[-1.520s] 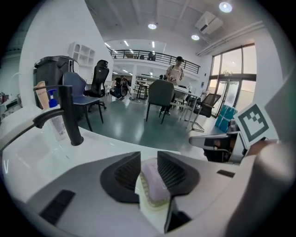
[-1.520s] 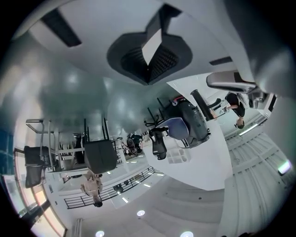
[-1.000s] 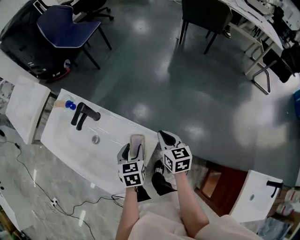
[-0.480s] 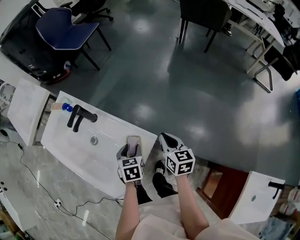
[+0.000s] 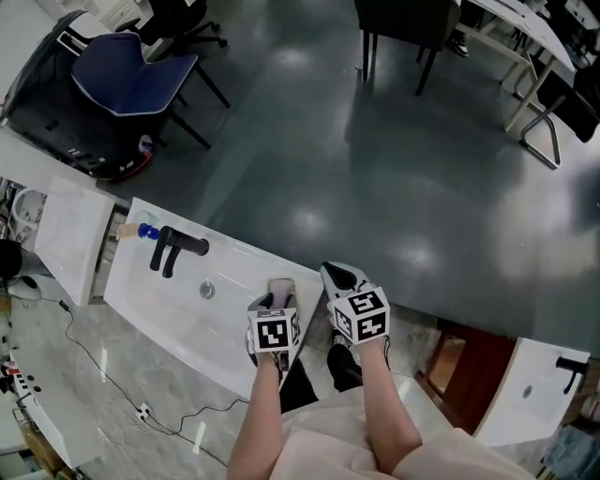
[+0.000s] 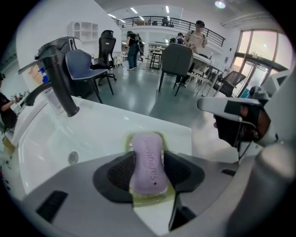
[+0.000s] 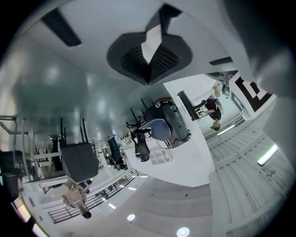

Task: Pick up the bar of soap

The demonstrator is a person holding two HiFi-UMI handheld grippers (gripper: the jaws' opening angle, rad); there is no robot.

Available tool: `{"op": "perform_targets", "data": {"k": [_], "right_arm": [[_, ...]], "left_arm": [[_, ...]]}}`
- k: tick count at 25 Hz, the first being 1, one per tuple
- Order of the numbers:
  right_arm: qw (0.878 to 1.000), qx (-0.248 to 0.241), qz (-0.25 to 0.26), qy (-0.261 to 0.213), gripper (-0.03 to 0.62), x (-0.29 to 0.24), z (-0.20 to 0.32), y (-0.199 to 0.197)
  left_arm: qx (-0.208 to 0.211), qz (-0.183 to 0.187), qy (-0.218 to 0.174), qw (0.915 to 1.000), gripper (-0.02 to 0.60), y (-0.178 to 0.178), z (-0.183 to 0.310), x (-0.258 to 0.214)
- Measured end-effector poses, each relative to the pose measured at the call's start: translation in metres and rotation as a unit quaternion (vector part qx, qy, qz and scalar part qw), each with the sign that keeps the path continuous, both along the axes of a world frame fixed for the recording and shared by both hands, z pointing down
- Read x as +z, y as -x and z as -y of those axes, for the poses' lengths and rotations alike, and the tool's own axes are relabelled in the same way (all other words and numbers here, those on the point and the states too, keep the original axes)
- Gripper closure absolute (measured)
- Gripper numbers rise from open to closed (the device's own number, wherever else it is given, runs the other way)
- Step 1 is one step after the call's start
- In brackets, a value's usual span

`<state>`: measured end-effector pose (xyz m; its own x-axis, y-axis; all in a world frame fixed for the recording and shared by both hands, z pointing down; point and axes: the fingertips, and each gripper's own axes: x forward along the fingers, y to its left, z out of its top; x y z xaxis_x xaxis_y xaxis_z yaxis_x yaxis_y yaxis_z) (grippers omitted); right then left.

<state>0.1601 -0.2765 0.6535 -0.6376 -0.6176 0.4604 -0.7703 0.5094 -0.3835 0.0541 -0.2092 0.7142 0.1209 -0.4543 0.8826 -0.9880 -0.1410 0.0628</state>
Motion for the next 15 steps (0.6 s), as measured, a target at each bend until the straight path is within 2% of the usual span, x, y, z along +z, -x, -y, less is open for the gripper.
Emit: {"op": "perform_targets", "data": {"k": [4,10,14,15], "right_arm": [[0.999,-0.037,-0.007,0.000,0.588,-0.001,0.002,0.020],[0.999,-0.043,0.013,0.008,0.588,0.000,0.007,0.028],[0.998,-0.028,0.057,0.020,0.588,0.000,0.010,0.027],[0.997,-0.025,0.063,0.021,0.588,0.000,0.011,0.026]], "left_arm": [[0.031,0.001,0.053,0.9981,0.376,-0.002,-0.001,0.005],[0.055,-0.001,0.130,0.9899,0.383,-0.004,-0.003,0.008],[0.068,0.015,0.144,0.9871,0.387,0.003,0.004,0.006],[0.068,0.009,0.145,0.9870,0.388,0.001,0.003,0.006]]}}
